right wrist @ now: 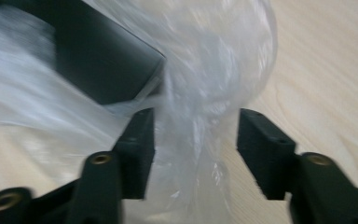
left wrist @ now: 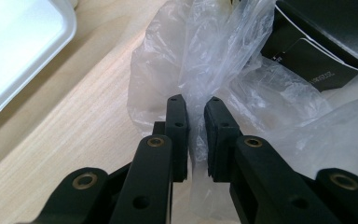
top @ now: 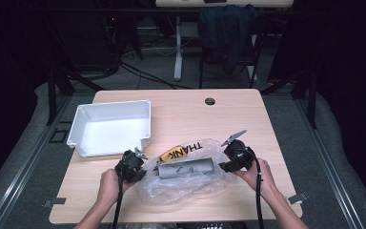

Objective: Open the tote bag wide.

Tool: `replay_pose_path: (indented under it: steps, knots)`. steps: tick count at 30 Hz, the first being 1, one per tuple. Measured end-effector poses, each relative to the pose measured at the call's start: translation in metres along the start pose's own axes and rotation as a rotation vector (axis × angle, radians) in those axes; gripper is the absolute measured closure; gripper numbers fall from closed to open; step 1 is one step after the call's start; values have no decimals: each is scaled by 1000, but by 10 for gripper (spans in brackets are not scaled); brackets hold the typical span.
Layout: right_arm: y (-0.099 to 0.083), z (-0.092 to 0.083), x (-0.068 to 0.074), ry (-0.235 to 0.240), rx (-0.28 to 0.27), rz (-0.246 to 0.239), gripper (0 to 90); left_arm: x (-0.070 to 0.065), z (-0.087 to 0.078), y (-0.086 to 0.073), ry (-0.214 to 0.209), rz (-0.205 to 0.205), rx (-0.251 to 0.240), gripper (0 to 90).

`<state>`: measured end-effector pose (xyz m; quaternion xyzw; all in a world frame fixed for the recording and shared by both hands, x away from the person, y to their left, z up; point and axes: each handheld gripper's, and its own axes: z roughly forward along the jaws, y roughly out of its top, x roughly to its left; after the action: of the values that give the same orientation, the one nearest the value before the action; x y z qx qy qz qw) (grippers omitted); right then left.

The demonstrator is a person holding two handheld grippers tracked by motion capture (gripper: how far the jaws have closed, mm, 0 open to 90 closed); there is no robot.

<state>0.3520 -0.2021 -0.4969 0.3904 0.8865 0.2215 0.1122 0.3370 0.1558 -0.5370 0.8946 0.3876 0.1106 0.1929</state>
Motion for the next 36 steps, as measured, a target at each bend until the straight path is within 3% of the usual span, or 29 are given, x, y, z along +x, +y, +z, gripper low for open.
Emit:
replay_pose_path:
  steps: [4, 8, 11, 14, 20, 23, 31, 36]
  knots:
    - [4, -17, 16, 55, -93, -54, 374, -1, -3, 0, -5, 2, -8, 821]
    - [10, -8, 45, 131, -110, -147, 359, -3, -4, 1, -8, 9, -6, 818]
    - [16, 8, 64, 133, -93, -221, 361, -4, -4, 1, -11, 11, -10, 813]
    - [20, 20, 73, 104, -74, -255, 442, -3, -4, 0, -8, 13, -13, 811]
    - [17, 21, 79, 77, -111, -293, 768, -3, -5, 0, -16, 15, -12, 809]
    - [14, 22, 78, 110, -92, -297, 900, -3, -5, 0, -17, 15, -15, 809]
    - [3, 32, 71, 162, 42, -269, 900, 1, -6, -2, 0, 10, -9, 811]
    - [0, 38, 67, 159, 110, -266, 900, 4, -5, -2, 35, 12, -14, 811]
